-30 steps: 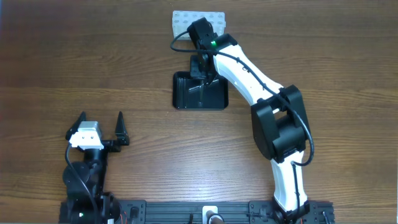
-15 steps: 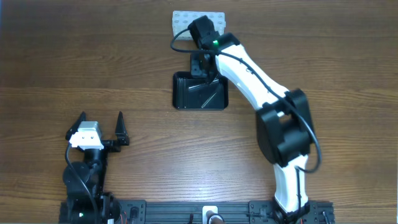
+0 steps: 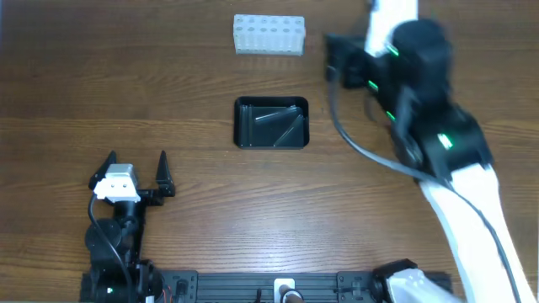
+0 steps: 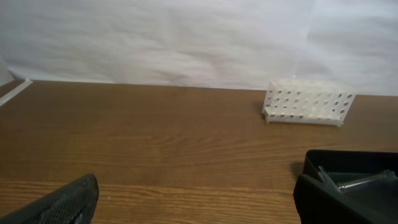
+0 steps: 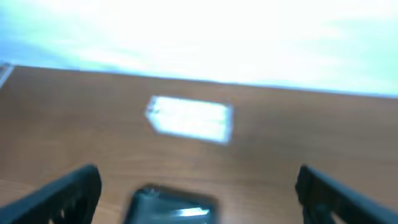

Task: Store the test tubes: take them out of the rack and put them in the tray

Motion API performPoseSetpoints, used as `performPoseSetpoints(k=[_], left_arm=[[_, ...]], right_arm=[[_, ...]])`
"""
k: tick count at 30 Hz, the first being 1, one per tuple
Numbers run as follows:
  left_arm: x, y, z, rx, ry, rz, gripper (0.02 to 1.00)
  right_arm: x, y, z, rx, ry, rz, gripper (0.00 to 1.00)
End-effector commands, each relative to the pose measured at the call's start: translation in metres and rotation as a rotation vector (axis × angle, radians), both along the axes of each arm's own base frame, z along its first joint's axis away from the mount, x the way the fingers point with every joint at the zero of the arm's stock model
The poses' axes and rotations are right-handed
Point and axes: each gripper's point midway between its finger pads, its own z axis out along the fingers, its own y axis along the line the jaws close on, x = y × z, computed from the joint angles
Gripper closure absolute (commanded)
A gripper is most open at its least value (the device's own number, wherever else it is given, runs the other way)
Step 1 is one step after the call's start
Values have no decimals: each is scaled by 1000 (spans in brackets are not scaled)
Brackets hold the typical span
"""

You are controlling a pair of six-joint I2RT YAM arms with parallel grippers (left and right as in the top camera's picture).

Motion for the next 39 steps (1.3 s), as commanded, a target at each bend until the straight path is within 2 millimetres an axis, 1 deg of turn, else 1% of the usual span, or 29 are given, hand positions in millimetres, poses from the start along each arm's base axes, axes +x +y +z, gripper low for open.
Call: performPoseSetpoints(k=[1, 2, 3, 7, 11, 14, 16, 19, 22, 27, 31, 34, 39], left_arm=[[0, -1, -2, 7, 1, -7, 18], [0, -1, -2, 7, 1, -7, 18], [0, -1, -2, 7, 1, -7, 18], [0, -1, -2, 7, 2, -7, 18], [0, -1, -2, 7, 1, -7, 18], [0, -1, -2, 7, 1, -7, 18], [0, -1, -2, 7, 2, -7, 20], [0, -1, -2, 7, 1, -7, 18], [0, -1, -2, 7, 1, -7, 18], [0, -1, -2, 7, 1, -7, 18], [0, -1, -2, 7, 2, -7, 18], [0, -1, -2, 7, 1, -7, 18], [0, -1, -2, 7, 1, -7, 18]], right_arm=[[-49, -49, -26, -102, -54, -68, 9], [-60, -56, -31, -112, -71, -80, 7], [-77, -64, -37, -124, -98, -93, 9], [-115, -76, -64, -146, -157, -117, 7], [-141, -87, -95, -100, -202, -173, 7], [-151, -92, -116, -83, -235, -202, 9], [-155, -94, -128, -83, -254, -210, 7], [-156, -94, -140, -93, -296, -208, 9], [-148, -94, -154, -94, -304, -206, 7], [-135, -94, -180, -155, -321, -194, 9], [-126, -94, -197, -144, -359, -199, 9], [-126, -92, -198, -99, -350, -197, 7], [-126, -92, -198, -94, -350, -201, 9]])
